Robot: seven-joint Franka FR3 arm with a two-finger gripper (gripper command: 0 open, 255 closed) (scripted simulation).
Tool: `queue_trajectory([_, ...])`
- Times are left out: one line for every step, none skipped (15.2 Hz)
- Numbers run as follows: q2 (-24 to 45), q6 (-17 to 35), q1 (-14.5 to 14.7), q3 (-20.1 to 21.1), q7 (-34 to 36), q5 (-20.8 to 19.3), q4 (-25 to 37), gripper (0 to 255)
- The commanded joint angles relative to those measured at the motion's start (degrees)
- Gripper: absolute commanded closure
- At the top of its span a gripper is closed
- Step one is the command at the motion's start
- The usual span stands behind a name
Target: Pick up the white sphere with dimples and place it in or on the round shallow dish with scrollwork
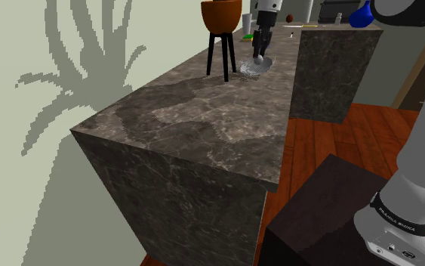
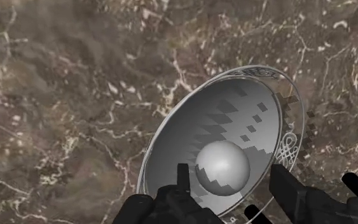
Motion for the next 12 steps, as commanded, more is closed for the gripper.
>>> queue_trajectory([0.0, 0.0, 0.0, 0.0, 0.0, 0.0, 0.0, 0])
queue_trajectory([0.0, 0.0, 0.0, 0.0, 0.0, 0.0, 0.0, 0])
queue_trajectory([0.0, 0.0, 0.0, 0.0, 0.0, 0.0, 0.0, 0])
queue_trajectory([0.0, 0.0, 0.0, 0.0, 0.0, 0.0, 0.0, 0])
queue_trajectory([0.0, 0.0, 0.0, 0.0, 0.0, 0.0, 0.0, 0])
queue_trajectory([0.56, -2.19, -0.21, -0.06, 0.12, 0.01, 2.75, 0])
queue_trajectory([1.29, -4.48, -0.43, -0.12, 0.27, 0.03, 5.75, 0])
queue_trajectory([2.2, -6.89, -0.67, -0.16, 0.43, 0.07, 9.06, 0])
queue_trajectory([3.08, -8.9, -0.86, -0.19, 0.58, 0.11, 11.94, 0])
queue_trajectory([3.08, -8.9, -0.87, -0.19, 0.58, 0.11, 11.95, 0])
queue_trajectory([3.08, -8.9, -0.87, -0.18, 0.58, 0.11, 11.95, 0])
queue_trajectory([3.07, -8.89, -0.87, -0.18, 0.58, 0.11, 11.93, 0])
